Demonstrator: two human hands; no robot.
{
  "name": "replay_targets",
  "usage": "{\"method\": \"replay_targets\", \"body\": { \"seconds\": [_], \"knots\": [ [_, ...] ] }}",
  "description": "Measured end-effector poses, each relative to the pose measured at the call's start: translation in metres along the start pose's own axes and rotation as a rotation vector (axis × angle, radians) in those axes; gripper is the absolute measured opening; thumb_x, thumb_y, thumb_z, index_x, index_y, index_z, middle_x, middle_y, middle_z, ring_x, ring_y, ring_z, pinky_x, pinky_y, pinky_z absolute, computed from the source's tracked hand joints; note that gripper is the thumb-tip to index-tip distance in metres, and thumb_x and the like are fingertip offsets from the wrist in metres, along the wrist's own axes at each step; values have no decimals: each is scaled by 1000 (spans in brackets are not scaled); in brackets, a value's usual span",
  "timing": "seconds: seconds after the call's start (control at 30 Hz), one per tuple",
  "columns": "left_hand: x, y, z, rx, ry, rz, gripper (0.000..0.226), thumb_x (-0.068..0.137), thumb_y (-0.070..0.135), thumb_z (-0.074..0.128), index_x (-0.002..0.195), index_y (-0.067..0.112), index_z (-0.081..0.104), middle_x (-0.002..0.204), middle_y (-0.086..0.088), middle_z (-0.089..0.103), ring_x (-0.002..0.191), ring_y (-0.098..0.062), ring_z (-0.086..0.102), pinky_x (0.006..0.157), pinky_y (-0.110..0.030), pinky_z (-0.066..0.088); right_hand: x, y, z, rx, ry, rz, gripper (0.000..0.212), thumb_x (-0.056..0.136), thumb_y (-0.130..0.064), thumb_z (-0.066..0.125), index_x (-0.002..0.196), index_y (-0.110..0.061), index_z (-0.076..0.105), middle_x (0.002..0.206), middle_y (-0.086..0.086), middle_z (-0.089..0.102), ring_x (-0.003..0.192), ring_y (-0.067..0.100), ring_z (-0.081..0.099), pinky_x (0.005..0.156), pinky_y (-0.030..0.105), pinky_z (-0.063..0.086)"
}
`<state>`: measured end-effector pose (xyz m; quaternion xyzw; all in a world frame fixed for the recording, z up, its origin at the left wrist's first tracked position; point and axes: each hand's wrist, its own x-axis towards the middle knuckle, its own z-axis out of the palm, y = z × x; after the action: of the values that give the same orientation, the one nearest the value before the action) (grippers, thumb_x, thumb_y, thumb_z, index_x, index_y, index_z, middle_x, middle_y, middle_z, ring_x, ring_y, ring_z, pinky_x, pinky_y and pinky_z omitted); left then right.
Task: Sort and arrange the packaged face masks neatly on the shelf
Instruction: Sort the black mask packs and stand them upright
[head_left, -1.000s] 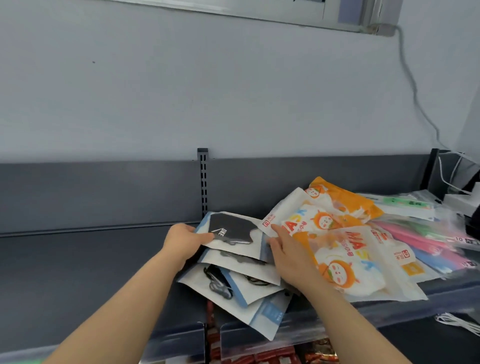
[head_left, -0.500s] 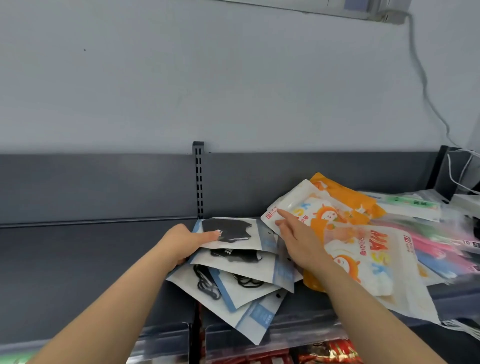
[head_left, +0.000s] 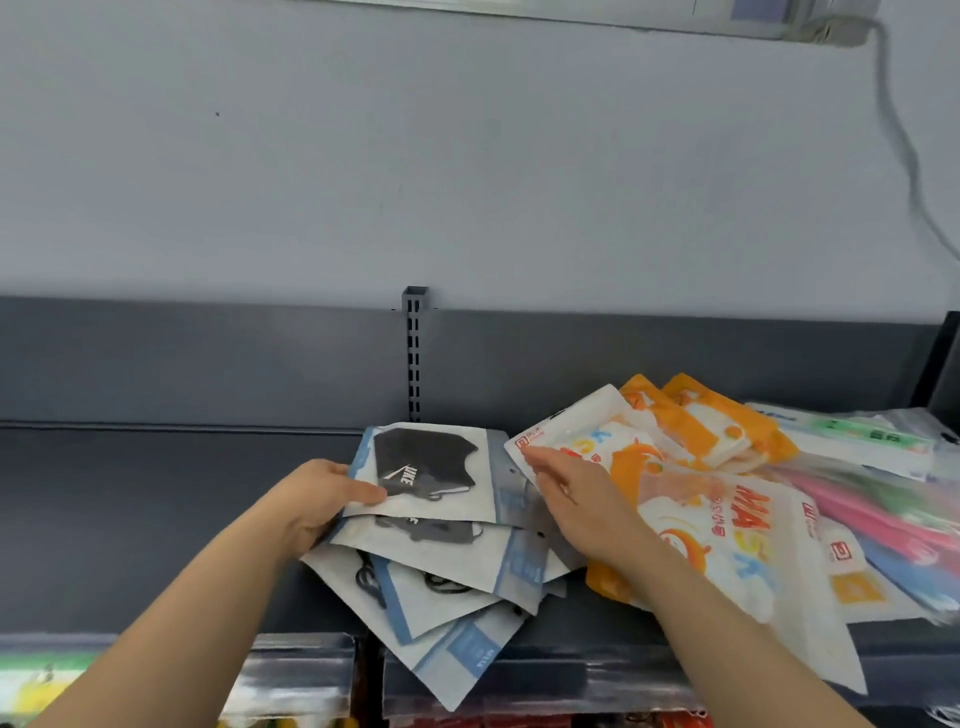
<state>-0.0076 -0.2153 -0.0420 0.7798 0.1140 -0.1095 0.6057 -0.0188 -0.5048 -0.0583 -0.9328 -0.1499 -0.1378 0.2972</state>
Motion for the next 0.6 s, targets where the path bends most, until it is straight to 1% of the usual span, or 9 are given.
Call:
{"method": "replay_targets", "body": {
  "seconds": [0.1,0.17,0.23,0.27,0.3,0.4,0.47,0.53,0.6],
  "knots": [
    [-6,-6,-6,-62,44,12,31,80,-6,69,110,-9,62,101,-31,70,97,-49,66,87,-58,54,1,-5,0,-73,-46,-45,35,101,-27,42,134,-25,52,135,-8,54,122,8,47,101,22,35],
    [-9,-9,-9,-42,76,50,30,80,-3,69,109,-6,63,101,-30,70,97,-49,66,88,-59,54,-1,-9,1,-142,-90,-47,32,100,-31,45,129,-23,56,129,-8,56,117,11,50,99,24,39],
    [-10,-11,-13,7,115,97,29,79,1,69,108,-1,64,100,-25,71,94,-44,67,86,-53,56,-3,-12,4,-208,-141,-29,27,99,-32,45,113,-19,63,115,-4,62,103,15,56,90,28,46],
    [-10,-11,-15,23,130,113,29,79,4,69,108,1,64,99,-22,71,92,-41,68,82,-48,57,-3,-14,6,-245,-171,-20,26,99,-32,43,105,-17,64,107,-2,63,96,16,57,85,30,49],
    [-10,-12,-17,32,141,123,30,79,6,69,108,2,63,99,-20,71,88,-37,68,76,-43,57,-3,-14,8,-279,-200,-10,26,100,-30,41,103,-17,64,104,0,63,92,16,57,83,31,49],
    [-8,-13,-21,44,126,114,31,79,8,68,109,1,62,94,-14,68,77,-26,64,65,-34,55,-3,-12,14,-342,-237,34,26,100,-22,34,108,-18,59,109,2,61,95,18,56,82,33,48],
    [-7,-11,-20,38,81,90,29,79,10,70,105,-2,64,86,-13,67,72,-23,63,61,-31,53,-1,-7,13,-350,-223,99,23,99,-18,34,107,-17,56,110,3,59,95,18,54,79,31,46],
    [-6,-7,-16,33,57,82,32,78,22,78,98,-1,66,86,-14,71,74,-25,69,62,-31,56,1,-4,11,-322,-203,154,21,99,-17,33,101,-17,55,108,4,59,91,17,53,76,29,43],
    [-5,0,-10,76,57,92,42,75,37,83,91,3,64,79,-9,71,66,-22,69,54,-27,56,3,-3,11,-296,-197,168,21,100,-18,32,95,-19,53,106,4,60,91,18,53,73,28,39]
  ]
}}
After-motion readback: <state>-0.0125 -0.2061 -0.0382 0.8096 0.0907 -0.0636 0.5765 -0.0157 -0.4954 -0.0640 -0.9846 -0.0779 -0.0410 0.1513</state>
